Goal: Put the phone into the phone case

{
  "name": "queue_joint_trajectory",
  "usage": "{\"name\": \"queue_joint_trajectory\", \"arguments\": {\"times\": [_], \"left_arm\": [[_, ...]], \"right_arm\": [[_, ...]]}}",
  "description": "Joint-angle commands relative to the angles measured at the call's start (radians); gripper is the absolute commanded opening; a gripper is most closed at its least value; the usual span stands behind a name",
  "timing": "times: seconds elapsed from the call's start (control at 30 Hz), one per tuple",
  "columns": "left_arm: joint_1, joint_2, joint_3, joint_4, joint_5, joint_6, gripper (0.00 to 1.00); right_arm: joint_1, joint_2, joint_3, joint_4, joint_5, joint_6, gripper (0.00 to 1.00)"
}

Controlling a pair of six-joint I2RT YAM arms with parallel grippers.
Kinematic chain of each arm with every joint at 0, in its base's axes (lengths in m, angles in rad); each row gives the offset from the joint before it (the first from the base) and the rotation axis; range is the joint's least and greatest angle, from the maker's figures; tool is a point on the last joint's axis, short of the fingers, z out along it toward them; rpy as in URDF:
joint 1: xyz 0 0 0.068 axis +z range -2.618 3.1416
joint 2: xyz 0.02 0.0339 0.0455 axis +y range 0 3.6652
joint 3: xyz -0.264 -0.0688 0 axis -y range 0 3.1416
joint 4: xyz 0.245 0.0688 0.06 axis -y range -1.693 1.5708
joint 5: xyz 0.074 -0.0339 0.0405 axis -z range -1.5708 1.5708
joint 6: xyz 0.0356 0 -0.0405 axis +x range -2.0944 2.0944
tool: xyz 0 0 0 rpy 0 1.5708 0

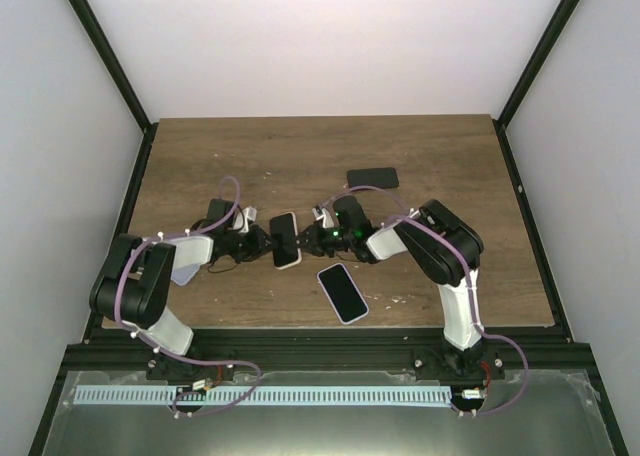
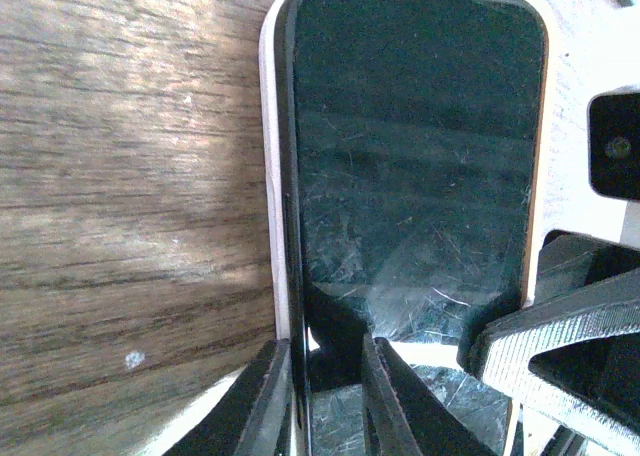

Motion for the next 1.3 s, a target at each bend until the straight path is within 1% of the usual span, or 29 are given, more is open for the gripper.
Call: {"name": "queue_joint_trajectory", "arguments": {"times": [0.0, 0.2, 0.3, 0.37, 0.43, 0.5, 0.63, 0.7, 0.77, 0.83, 0.93, 1.03, 1.17, 1.27], "left_arm": [[-0.008, -0.034, -0.007, -0.081, 0.038, -0.018, 0.26], [0.026, -0.203, 0.034, -0.159, 0.075, -0.049, 0.42], [0.041, -0.299, 0.063, -0.212, 0.079, -0.050, 0.53], [0.061, -0.358, 0.065, -0.212, 0.110, -0.065, 0.60], [0.091, -0.412, 0.045, -0.169, 0.174, -0.101, 0.67], [0.110, -0.462, 0.023, -0.097, 0.243, -0.141, 0.72], [0.117, -0.546, 0.028, -0.046, 0.325, -0.181, 0.79], [0.117, -0.565, 0.027, 0.004, 0.372, -0.219, 0.79], [0.115, -0.575, 0.004, 0.104, 0.414, -0.284, 0.79], [0.114, -0.579, -0.025, 0.224, 0.444, -0.363, 0.78], [0.101, -0.574, -0.055, 0.362, 0.464, -0.434, 0.72], [0.088, -0.570, -0.059, 0.396, 0.458, -0.449, 0.62], [0.086, -0.561, -0.056, 0.412, 0.447, -0.462, 0.38], [0.087, -0.543, -0.043, 0.397, 0.446, -0.463, 0.19]], "right_arm": [[0.013, -0.054, 0.002, 0.024, -0.061, -0.022, 0.06], [-0.033, -0.122, -0.067, 0.115, -0.122, -0.009, 0.02], [-0.048, -0.183, -0.088, 0.141, -0.165, -0.014, 0.01], [-0.051, -0.234, -0.108, 0.163, -0.191, -0.018, 0.01], [-0.052, -0.290, -0.127, 0.178, -0.218, -0.019, 0.01], [-0.053, -0.343, -0.151, 0.216, -0.248, 0.001, 0.01], [-0.055, -0.431, -0.213, 0.343, -0.296, 0.091, 0.02], [-0.055, -0.466, -0.233, 0.398, -0.308, 0.147, 0.02], [-0.056, -0.493, -0.243, 0.452, -0.317, 0.188, 0.02], [-0.053, -0.508, -0.244, 0.496, -0.330, 0.223, 0.02], [-0.046, -0.513, -0.241, 0.548, -0.341, 0.265, 0.02], [-0.037, -0.505, -0.239, 0.582, -0.343, 0.291, 0.02], [-0.028, -0.493, -0.234, 0.586, -0.343, 0.291, 0.03], [-0.027, -0.483, -0.238, 0.580, -0.340, 0.286, 0.06]]}}
